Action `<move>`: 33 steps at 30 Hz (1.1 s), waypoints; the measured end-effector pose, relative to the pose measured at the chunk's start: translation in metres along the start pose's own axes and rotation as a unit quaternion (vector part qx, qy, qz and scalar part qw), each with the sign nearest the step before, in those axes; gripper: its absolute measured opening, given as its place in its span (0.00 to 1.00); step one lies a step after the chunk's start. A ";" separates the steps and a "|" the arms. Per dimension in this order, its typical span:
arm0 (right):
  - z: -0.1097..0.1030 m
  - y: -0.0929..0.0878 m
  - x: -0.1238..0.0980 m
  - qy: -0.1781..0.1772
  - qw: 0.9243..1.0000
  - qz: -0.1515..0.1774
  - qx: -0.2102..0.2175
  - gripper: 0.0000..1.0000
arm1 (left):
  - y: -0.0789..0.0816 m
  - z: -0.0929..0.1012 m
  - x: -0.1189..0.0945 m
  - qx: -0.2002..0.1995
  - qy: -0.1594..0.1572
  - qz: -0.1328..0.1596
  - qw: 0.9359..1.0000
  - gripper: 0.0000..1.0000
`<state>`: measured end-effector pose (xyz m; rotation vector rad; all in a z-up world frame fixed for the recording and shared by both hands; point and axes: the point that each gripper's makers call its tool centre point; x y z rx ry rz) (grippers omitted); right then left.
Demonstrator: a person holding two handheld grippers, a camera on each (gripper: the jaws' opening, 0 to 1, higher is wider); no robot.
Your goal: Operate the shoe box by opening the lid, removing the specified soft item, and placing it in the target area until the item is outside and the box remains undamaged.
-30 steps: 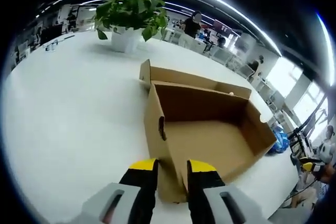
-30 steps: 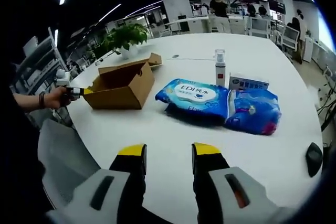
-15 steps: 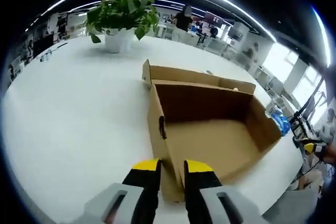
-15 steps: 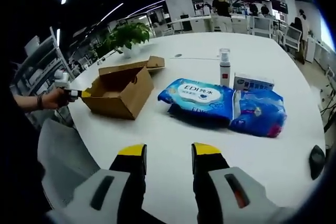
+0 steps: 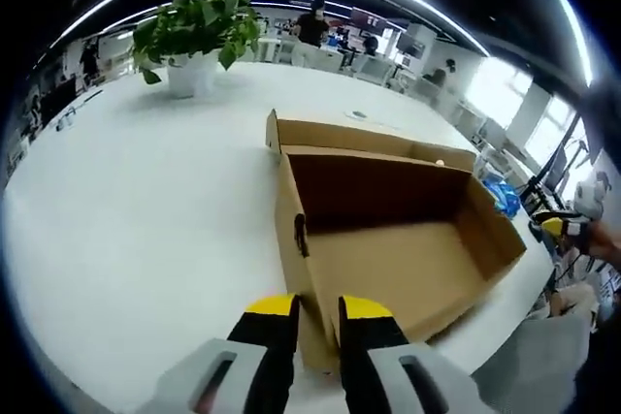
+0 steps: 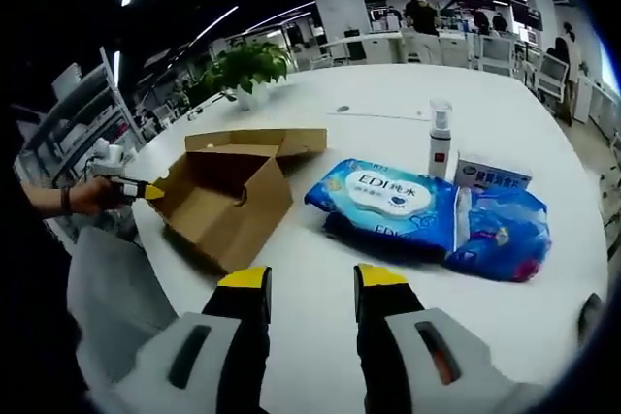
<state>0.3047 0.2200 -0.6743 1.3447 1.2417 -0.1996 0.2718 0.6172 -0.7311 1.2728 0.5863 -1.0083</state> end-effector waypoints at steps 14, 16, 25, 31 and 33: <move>0.003 0.063 0.033 -0.007 0.999 0.036 0.020 0.32 | -0.014 0.018 -0.003 0.020 -0.017 -0.010 1.000 0.16; 0.003 0.071 0.038 -0.005 0.999 0.041 0.027 0.32 | -0.015 0.019 -0.003 0.021 -0.019 -0.010 1.000 0.16; 0.009 0.101 0.057 -0.014 0.996 0.049 0.067 0.31 | -0.020 0.026 -0.004 0.017 -0.028 -0.007 0.999 0.16; 0.006 0.113 0.080 -0.015 0.996 0.041 0.081 0.31 | -0.020 0.026 -0.004 0.011 -0.031 -0.004 0.999 0.16; 0.003 0.117 0.091 -0.014 0.996 0.036 0.086 0.30 | -0.020 0.027 -0.004 0.012 -0.031 -0.004 0.999 0.16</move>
Point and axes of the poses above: the point that each gripper's makers call its tool centre point, and the gripper's own axes: x roughly forward along the fingers, z roughly to its right, y roughly out of its top, and after that the axes turned 13 degrees about -z, right-handed
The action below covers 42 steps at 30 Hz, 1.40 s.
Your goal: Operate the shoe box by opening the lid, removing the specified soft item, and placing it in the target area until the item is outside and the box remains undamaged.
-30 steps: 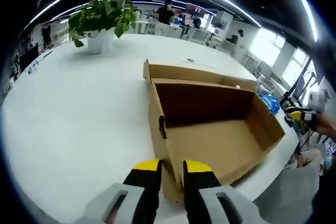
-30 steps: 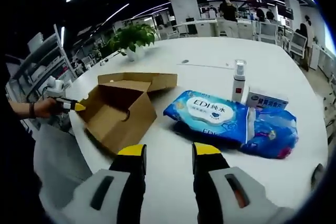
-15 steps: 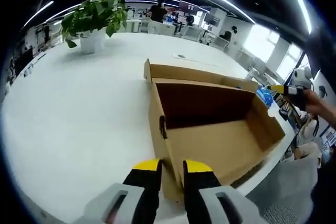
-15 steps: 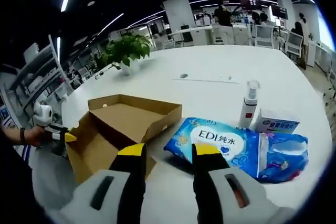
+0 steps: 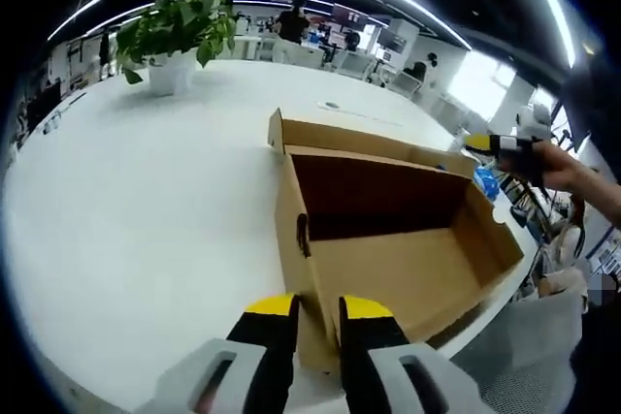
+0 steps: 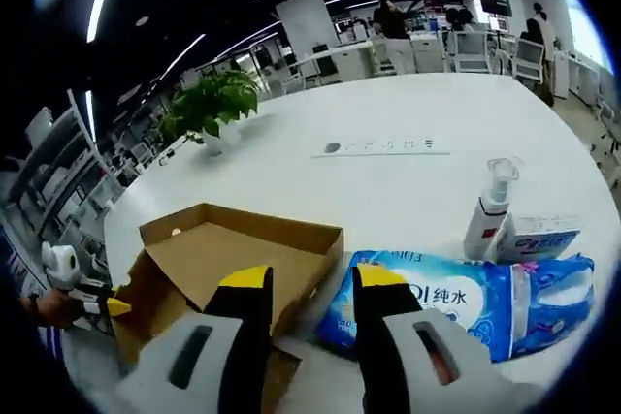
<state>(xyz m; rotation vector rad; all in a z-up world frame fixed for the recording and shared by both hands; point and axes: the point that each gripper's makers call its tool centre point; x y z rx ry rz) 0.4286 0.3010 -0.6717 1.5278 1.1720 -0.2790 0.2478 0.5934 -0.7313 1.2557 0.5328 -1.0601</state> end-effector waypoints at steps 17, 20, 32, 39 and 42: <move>0.012 0.006 0.060 -0.054 0.995 -0.049 0.065 0.19 | 0.000 0.000 0.001 -0.004 -0.004 0.005 1.000 0.16; 0.011 0.002 0.068 -0.059 0.994 -0.063 0.063 0.17 | -0.001 0.000 0.001 -0.004 -0.004 0.005 1.000 0.16; 0.022 -0.017 0.075 -0.118 0.987 -0.110 -0.003 0.06 | -0.001 -0.001 0.000 -0.005 -0.006 0.006 1.000 0.16; 0.021 -0.015 0.071 -0.130 0.985 -0.109 -0.024 0.06 | -0.001 -0.001 0.000 -0.002 -0.004 0.005 1.000 0.16; 0.020 -0.012 0.067 -0.130 0.986 -0.103 -0.028 0.05 | -0.001 -0.001 0.000 0.000 -0.003 0.005 1.000 0.16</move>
Point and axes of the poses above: the point that each gripper's makers call its tool centre point, and the gripper's own axes: x roughly forward along the fingers, z roughly to its right, y roughly out of its top, and after that the axes turned 13 degrees about -z, right-handed
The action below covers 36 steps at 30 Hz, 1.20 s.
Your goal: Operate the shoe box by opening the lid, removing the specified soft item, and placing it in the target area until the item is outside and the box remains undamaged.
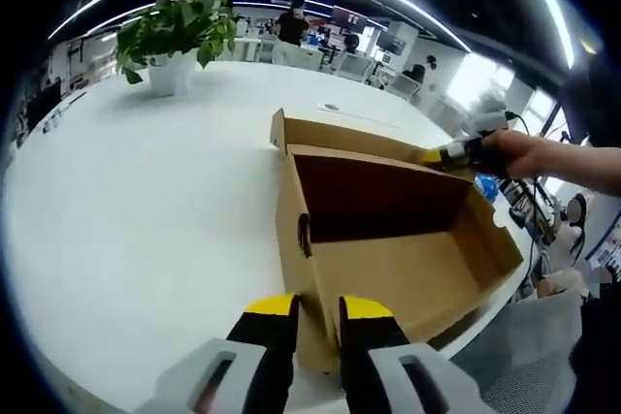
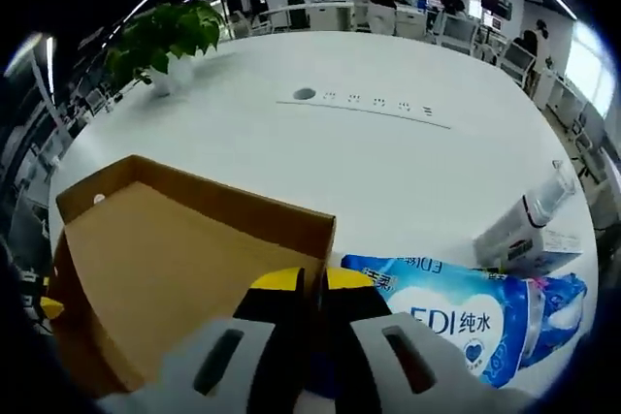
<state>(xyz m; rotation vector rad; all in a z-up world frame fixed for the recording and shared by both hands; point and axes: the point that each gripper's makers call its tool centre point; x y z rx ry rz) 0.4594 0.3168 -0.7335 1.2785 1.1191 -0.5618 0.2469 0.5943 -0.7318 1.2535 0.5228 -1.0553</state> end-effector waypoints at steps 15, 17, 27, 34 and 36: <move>0.002 0.007 -0.018 0.015 0.999 0.033 -0.015 0.05 | 0.000 -0.001 0.000 0.000 0.004 -0.001 1.000 0.16; 0.003 0.008 -0.021 0.016 0.999 0.036 -0.014 0.05 | 0.000 -0.001 0.000 -0.001 0.004 -0.002 1.000 0.16; 0.000 0.020 -0.043 0.023 0.997 0.066 -0.037 0.05 | 0.002 -0.001 0.001 -0.001 0.011 -0.004 1.000 0.15; -0.004 0.040 -0.070 0.027 0.993 0.107 -0.049 0.03 | 0.007 -0.003 0.003 -0.036 0.011 0.010 0.999 0.15; -0.007 0.047 -0.077 0.030 0.991 0.119 -0.055 0.03 | 0.010 -0.003 0.005 -0.042 0.013 0.011 0.999 0.15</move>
Point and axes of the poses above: the point that each gripper's makers call its tool centre point, and the gripper's own axes: x roughly forward along the fingers, z roughly to its right, y roughly out of its top, and after that the axes turned 13 degrees about -z, right-handed
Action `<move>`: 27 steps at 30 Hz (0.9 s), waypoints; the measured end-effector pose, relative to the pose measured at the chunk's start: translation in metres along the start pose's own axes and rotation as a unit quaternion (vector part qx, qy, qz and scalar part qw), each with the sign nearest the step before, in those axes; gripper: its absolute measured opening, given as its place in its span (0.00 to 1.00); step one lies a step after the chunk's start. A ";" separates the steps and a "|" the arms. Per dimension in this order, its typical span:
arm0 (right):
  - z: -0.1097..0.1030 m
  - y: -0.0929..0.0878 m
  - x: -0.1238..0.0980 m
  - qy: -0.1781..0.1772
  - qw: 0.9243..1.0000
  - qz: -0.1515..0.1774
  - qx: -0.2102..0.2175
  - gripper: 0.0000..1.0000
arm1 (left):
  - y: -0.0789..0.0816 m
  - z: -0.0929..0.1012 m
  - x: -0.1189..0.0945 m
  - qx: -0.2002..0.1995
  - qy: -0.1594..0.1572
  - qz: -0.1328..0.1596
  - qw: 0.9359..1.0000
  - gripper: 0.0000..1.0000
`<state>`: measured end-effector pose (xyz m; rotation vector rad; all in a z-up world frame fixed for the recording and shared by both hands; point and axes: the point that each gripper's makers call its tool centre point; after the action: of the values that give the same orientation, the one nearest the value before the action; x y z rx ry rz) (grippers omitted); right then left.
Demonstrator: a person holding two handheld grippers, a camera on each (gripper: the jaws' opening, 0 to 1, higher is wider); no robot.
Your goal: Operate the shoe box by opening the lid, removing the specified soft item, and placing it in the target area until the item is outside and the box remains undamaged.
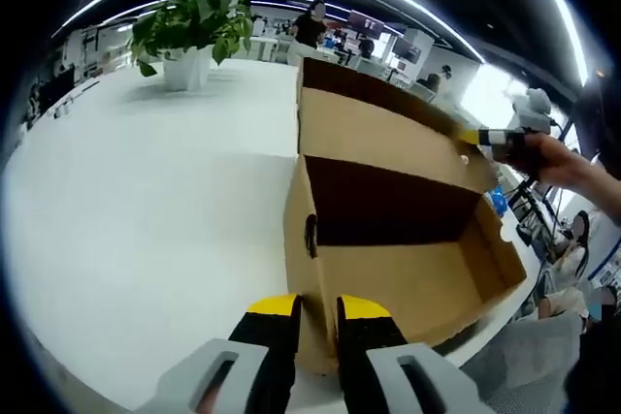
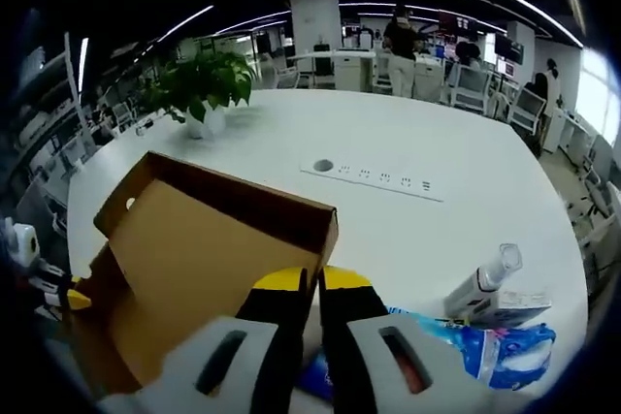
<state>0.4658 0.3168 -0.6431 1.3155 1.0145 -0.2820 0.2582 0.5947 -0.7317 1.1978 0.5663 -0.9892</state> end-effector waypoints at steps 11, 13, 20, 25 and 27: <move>-0.010 0.024 -0.030 -0.001 0.998 0.042 -0.040 0.01 | 0.017 -0.004 0.010 -0.016 0.013 0.005 1.000 0.14; -0.011 0.025 -0.036 0.001 0.998 0.050 -0.047 0.01 | 0.021 -0.006 0.011 -0.028 0.015 0.011 0.999 0.13; -0.017 0.027 -0.054 0.005 0.996 0.067 -0.064 0.01 | 0.036 -0.008 0.019 -0.059 0.020 0.024 0.998 0.13; -0.026 0.021 -0.067 0.005 0.993 0.073 -0.088 0.00 | 0.043 -0.009 0.023 -0.074 0.020 0.029 0.997 0.13; -0.029 0.017 -0.070 0.005 0.992 0.074 -0.100 0.00 | 0.045 -0.008 0.024 -0.079 0.018 0.032 0.996 0.13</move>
<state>0.4244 0.3226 -0.5774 1.2033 0.9218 -0.0590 0.3097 0.5968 -0.7312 1.0872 0.6194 -0.8544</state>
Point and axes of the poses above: the point that each gripper's makers call its tool centre point, and the gripper's own axes: x roughly forward along the fingers, z roughly to its right, y roughly out of its top, and after that the axes turned 13 degrees about -z, right-handed
